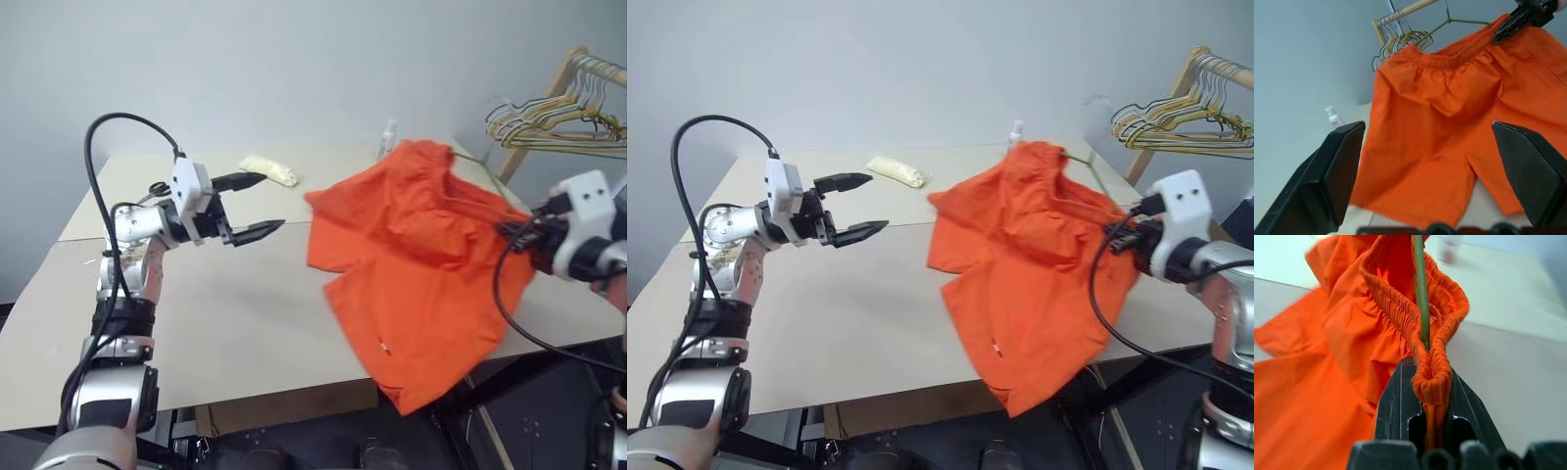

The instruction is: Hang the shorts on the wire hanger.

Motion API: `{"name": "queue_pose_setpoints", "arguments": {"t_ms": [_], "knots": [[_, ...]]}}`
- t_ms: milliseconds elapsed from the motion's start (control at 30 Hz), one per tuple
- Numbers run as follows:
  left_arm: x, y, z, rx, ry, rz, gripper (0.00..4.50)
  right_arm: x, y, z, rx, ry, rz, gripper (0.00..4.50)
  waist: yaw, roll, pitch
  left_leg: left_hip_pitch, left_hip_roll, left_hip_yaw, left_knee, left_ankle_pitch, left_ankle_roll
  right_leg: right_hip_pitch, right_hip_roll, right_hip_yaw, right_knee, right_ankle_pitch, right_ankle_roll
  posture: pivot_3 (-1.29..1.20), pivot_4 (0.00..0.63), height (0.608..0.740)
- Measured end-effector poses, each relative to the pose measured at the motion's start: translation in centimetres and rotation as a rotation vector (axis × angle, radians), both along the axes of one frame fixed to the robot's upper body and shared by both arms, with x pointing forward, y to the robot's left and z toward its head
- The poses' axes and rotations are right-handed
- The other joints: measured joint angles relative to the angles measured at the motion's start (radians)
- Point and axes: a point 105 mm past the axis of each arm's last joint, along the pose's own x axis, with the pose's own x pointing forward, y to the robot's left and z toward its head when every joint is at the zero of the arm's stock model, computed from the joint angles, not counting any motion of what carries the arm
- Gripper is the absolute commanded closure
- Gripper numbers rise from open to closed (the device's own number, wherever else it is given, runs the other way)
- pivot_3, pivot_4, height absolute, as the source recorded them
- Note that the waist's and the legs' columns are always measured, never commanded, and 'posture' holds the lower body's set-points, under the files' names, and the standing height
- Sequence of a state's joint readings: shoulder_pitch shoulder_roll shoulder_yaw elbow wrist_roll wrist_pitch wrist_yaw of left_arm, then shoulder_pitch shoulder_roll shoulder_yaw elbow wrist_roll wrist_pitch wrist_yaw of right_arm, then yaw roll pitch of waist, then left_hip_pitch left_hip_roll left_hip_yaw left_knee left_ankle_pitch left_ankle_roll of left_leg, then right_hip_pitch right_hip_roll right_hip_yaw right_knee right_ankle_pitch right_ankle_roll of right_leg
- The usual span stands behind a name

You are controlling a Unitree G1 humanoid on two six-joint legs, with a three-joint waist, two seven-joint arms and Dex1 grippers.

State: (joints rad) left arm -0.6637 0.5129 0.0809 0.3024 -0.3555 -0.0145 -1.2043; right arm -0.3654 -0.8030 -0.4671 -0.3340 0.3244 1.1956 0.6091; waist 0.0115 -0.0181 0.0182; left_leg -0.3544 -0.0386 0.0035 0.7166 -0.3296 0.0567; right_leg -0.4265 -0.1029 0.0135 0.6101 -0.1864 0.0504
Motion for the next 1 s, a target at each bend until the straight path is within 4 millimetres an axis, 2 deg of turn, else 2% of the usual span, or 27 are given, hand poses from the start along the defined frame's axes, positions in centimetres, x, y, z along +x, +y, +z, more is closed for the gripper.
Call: {"name": "queue_pose_setpoints", "arguments": {"t_ms": [100, 200, 333, 533, 733, 1000], "knots": [[-0.5, -1.2, -0.5, -0.024, 0.023, -0.015, 0.0, -0.9, -1.6, -0.2, 0.009, 0.038, -0.128, 4.44, -0.007, 0.002, -0.001, 0.001, -0.001, 0.0, 0.0, 0.0, 0.0, 0.0, -0.002, 0.0, -0.001, 0.0, 0.0, -0.12, 0.0, 0.74], [-1.0, -2.7, 0.2, -0.098, 0.026, -0.045, 0.0, -1.4, -3.4, 0.2, 0.003, 0.063, -0.272, 4.44, -0.02, 0.003, -0.002, 0.002, -0.002, 0.001, 0.0, 0.0, 0.001, 0.001, -0.002, 0.0, -0.001, 0.0, 0.0, -0.12, 0.0, 0.74], [-1.6, -3.7, 1.3, -0.172, 0.019, -0.089, 0.0, -1.7, -6.6, 1.9, 0.039, 0.032, -0.494, 4.44, -0.033, 0.005, -0.003, 0.002, -0.002, 0.001, -0.001, 0.0, 0.001, 0.001, -0.002, 0.001, -0.002, 0.0, 0.0, -0.12, 0.0, 0.74], [-2.5, -4.3, 2.4, -0.26, 0.024, -0.124, 0.0, -2.1, -10.4, 3.1, 0.128, -0.039, -0.815, 4.44, -0.054, 0.011, -0.007, 0.002, -0.002, 0.002, -0.001, 0.0, 0.0, 0.002, -0.002, 0.002, -0.001, 0.0, 0.0, -0.1, 0.0, 0.74], [-3.1, -4.7, 2.0, -0.309, 0.056, -0.116, 0.0, -1.6, -12.6, 2.9, 0.174, -0.119, -1.001, 4.44, -0.06, 0.018, -0.011, 0.004, -0.003, 0.002, -0.002, 0.0, 0.001, 0.003, -0.002, 0.003, -0.001, 0.0, 0.0, -0.09, 0.0, 0.74], [-3.6, -5.1, 2.0, -0.354, 0.055, -0.101, 0.0, 0.2, -14.7, 1.8, 0.185, -0.144, -1.173, 4.44, -0.061, 0.021, -0.012, 0.006, -0.003, 0.003, -0.003, 0.0, 0.001, 0.004, -0.002, 0.004, -0.002, 0.0, 0.0, -0.07, 0.0, 0.74]]}}
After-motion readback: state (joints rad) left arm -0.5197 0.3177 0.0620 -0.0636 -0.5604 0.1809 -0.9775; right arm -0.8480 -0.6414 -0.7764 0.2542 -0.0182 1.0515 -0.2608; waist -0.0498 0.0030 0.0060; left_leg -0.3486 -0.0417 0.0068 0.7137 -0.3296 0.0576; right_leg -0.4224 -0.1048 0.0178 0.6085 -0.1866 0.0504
